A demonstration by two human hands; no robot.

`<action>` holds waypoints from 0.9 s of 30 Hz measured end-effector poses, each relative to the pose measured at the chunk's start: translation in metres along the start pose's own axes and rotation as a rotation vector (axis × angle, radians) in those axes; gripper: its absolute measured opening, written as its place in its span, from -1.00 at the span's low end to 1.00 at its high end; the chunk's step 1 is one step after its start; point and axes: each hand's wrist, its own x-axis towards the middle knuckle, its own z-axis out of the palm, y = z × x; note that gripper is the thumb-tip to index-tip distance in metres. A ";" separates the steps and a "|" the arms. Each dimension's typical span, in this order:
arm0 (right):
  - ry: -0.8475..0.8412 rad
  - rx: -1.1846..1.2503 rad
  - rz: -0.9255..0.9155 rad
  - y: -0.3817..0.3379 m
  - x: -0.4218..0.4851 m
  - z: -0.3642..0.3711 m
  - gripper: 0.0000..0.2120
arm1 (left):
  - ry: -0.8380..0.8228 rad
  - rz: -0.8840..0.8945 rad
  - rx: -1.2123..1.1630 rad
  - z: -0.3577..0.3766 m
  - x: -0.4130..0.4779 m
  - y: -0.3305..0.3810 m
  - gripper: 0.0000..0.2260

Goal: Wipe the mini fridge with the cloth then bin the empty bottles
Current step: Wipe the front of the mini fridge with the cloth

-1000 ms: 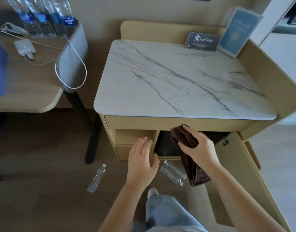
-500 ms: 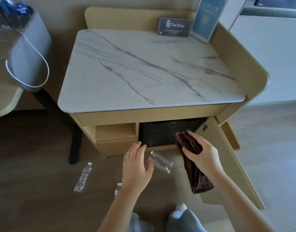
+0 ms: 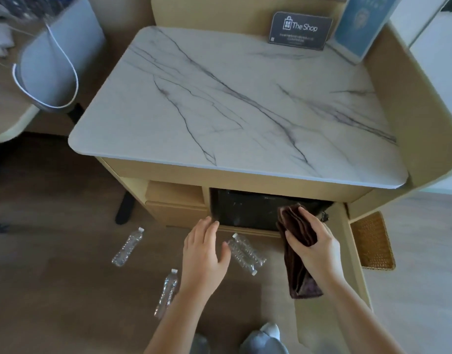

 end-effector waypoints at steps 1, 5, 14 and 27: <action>-0.022 0.003 -0.003 0.010 0.007 0.002 -0.45 | 0.015 -0.013 0.000 0.010 0.002 0.001 -0.63; -0.053 0.018 -0.019 0.050 0.034 0.020 -0.43 | 0.044 -0.020 0.021 0.054 0.014 -0.011 -0.60; 0.070 0.075 -0.112 0.156 0.074 0.103 -0.40 | 0.045 0.049 0.030 0.178 0.052 -0.081 -0.57; 0.288 0.147 -0.423 0.274 0.143 0.237 -0.38 | 0.349 0.156 0.104 0.343 0.118 -0.186 -0.39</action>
